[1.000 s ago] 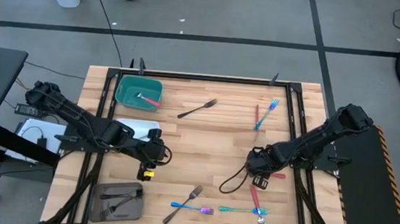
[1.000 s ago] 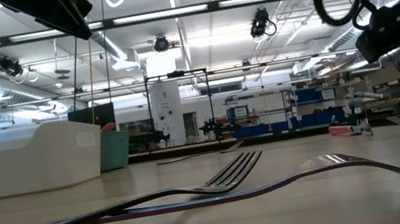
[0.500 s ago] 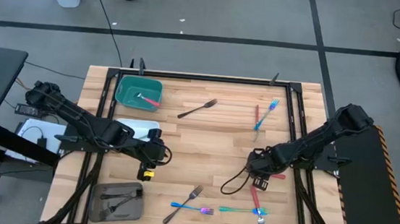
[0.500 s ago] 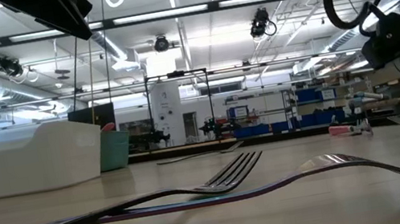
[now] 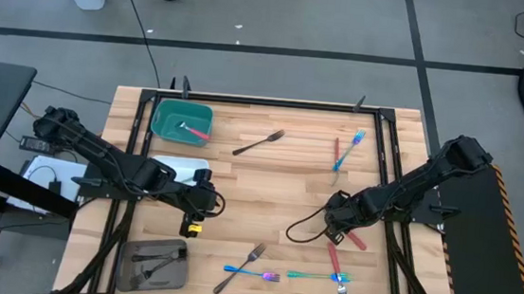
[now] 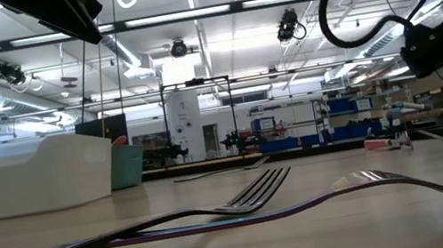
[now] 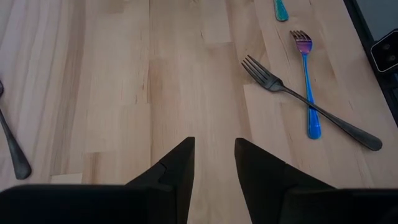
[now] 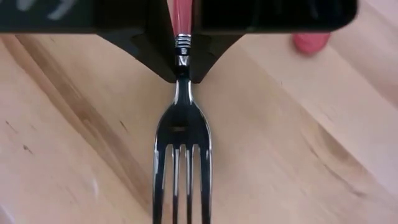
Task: Sort silverware by color (type)
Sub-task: Put the pink fork into the green bin
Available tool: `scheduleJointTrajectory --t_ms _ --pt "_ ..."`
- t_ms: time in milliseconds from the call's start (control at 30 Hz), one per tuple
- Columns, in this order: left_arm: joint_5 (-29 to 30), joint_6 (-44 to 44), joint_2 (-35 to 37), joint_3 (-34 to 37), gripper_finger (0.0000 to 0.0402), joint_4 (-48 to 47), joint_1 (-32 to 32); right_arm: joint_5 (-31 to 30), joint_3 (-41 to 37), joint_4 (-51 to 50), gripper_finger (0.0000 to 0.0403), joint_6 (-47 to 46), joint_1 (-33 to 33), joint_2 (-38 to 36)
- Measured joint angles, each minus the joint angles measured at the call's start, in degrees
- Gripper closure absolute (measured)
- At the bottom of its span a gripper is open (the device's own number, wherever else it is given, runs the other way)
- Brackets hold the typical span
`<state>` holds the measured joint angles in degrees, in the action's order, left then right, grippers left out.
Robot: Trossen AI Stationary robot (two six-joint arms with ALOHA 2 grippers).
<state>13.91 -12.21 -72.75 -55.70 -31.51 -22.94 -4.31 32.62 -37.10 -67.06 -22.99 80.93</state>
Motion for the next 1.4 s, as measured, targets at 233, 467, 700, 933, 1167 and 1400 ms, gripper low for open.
scheduleJointTrajectory --t_ms 233,467,700,933,1167,1400 --pt "3.4 -0.7 0.0 0.0 0.0276 0.0 0.0 -3.3 0.7 0.0 0.0379 -2.3 0.0 0.4" --pt "10.5 -3.0 -1.5 0.0 0.0276 0.2 2.2 -15.6 6.9 0.9 0.0382 4.6 1.3 0.7" --pt "10.5 -2.6 -5.2 0.0 0.0276 2.7 6.4 -21.5 14.5 -0.4 0.0382 18.0 5.3 0.7" --pt "10.5 6.0 -6.5 0.0 0.0276 9.4 10.4 -33.6 25.0 1.5 0.0382 35.8 7.7 0.6" --pt "10.3 10.3 -6.0 0.0 0.0276 18.7 14.7 -45.3 30.2 17.0 0.0382 57.2 7.2 0.5" --pt "2.3 10.0 -6.0 0.0 0.0276 31.9 17.7 -45.0 30.2 33.9 0.0381 72.6 5.4 0.5"
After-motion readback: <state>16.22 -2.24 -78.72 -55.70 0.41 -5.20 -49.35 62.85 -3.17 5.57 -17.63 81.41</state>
